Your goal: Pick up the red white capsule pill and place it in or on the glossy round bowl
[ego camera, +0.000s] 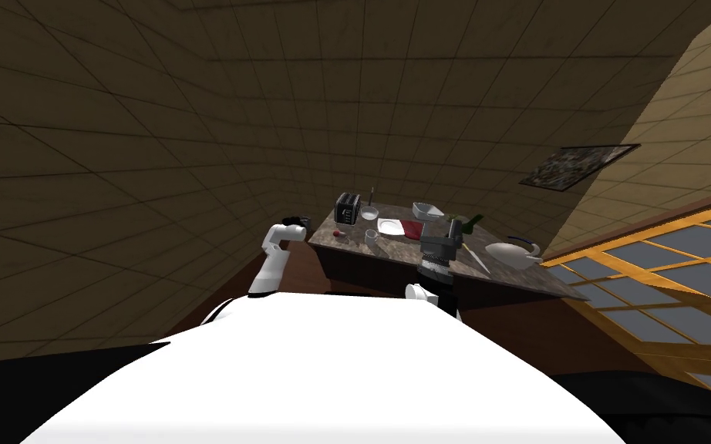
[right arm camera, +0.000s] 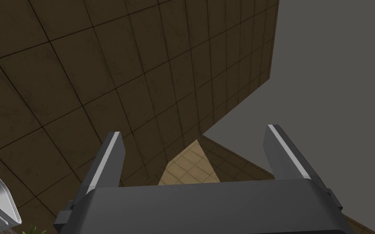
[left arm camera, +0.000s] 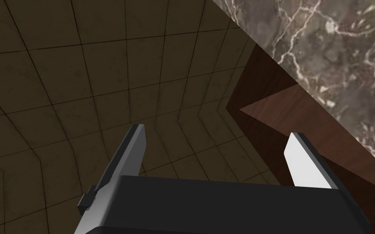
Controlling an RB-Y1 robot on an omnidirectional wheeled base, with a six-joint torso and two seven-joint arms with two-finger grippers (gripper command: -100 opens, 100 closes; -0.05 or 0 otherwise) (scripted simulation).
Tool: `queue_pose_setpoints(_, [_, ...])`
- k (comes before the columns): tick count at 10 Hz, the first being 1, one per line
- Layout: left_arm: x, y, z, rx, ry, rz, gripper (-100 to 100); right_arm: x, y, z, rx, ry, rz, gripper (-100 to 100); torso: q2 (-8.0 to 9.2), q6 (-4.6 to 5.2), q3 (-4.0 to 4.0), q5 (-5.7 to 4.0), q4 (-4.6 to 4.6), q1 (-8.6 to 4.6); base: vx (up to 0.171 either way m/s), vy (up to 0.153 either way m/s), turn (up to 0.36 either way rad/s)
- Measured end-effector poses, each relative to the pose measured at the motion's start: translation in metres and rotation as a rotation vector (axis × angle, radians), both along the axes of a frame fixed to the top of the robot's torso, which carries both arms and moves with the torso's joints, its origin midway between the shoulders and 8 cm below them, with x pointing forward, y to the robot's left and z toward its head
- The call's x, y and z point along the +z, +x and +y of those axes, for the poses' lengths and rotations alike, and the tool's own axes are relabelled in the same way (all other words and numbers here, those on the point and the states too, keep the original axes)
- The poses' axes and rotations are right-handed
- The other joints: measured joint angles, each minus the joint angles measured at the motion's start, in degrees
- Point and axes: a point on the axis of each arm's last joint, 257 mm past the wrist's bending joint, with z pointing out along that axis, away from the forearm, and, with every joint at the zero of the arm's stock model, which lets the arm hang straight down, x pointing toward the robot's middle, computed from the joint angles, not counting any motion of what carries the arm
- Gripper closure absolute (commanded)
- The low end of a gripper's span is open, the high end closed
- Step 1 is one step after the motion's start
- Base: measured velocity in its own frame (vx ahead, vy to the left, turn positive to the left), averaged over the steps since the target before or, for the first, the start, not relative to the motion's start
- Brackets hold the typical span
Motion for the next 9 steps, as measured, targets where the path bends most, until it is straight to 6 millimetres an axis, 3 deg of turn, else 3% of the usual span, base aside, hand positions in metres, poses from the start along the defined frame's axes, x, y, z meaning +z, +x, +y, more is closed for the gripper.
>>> queue_pose_setpoints(9, [-0.043, -0.01, -0.046, -0.044, -0.07, 0.251, -100, 0.0, 0.0, 0.0, 0.0, 0.0, 0.0, 0, 0.01, -0.04, 0.0, 0.01, -0.01, 0.02, 0.024, 0.002, -0.04])
